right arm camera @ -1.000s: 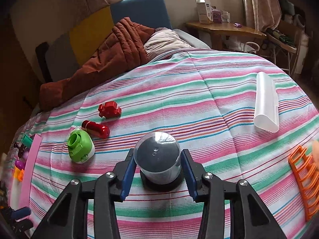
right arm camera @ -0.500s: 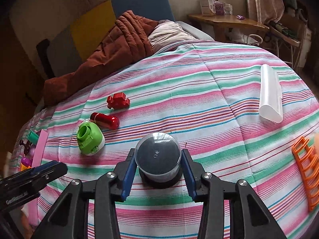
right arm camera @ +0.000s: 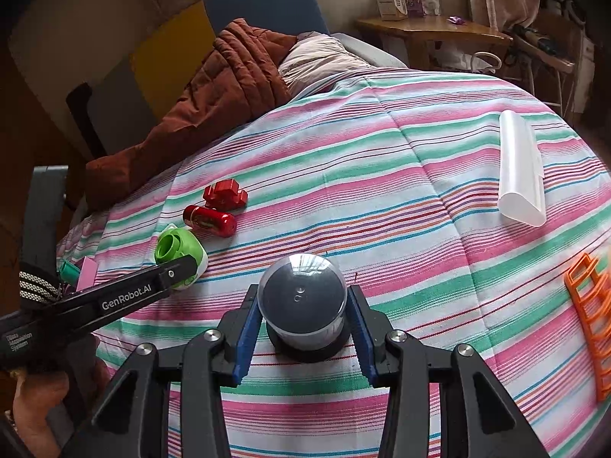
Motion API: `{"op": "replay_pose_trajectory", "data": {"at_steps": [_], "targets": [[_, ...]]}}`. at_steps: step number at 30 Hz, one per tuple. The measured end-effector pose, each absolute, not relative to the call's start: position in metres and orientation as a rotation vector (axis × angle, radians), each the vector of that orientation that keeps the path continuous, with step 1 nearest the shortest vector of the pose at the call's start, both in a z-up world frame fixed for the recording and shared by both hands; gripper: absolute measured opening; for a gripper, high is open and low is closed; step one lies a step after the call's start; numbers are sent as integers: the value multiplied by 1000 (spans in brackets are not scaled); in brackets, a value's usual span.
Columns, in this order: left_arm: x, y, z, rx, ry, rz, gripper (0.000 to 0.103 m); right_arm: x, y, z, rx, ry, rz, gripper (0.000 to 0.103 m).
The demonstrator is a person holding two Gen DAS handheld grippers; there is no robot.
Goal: Organize rigid objects
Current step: 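Grasp the green pump piece with the left tool while the right tool holds the canister, then carry the green pump piece into the tray and open the left tool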
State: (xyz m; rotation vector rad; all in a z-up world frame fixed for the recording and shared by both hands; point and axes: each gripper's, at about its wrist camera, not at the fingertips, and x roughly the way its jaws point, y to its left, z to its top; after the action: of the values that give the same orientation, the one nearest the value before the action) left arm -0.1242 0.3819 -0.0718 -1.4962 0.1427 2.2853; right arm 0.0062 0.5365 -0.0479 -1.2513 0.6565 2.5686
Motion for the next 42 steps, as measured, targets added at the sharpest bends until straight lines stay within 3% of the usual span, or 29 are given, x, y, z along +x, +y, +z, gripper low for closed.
{"op": "replay_pose_trajectory", "data": {"at_steps": [3,5,7,11,13,18,23,42], "targets": [[-123,378,-62,-1489,94,2316,56,7,539,-48,-1248,689,2559,45],[-124,383,-54,-1466,71,2335,73,6,539,-48,-1247,692,2558,45],[-129,391,-51,-1474,88,2353,76,7,538,-48,-1248,691,2558,45],[-136,401,-62,-1492,158,2363,75,7,540,-48,-1250,709,2557,45],[-137,397,-69,-1490,173,2364,64,8,542,-48,-1249,722,2558,45],[-121,373,-68,-1397,193,2339,62,9,542,-48,-1251,746,2547,45],[-98,352,-62,-1313,253,2326,51,10,543,-48,-1247,758,2542,45],[-118,361,-91,-1229,358,2391,54,7,537,-49,-1262,700,2554,45]]}}
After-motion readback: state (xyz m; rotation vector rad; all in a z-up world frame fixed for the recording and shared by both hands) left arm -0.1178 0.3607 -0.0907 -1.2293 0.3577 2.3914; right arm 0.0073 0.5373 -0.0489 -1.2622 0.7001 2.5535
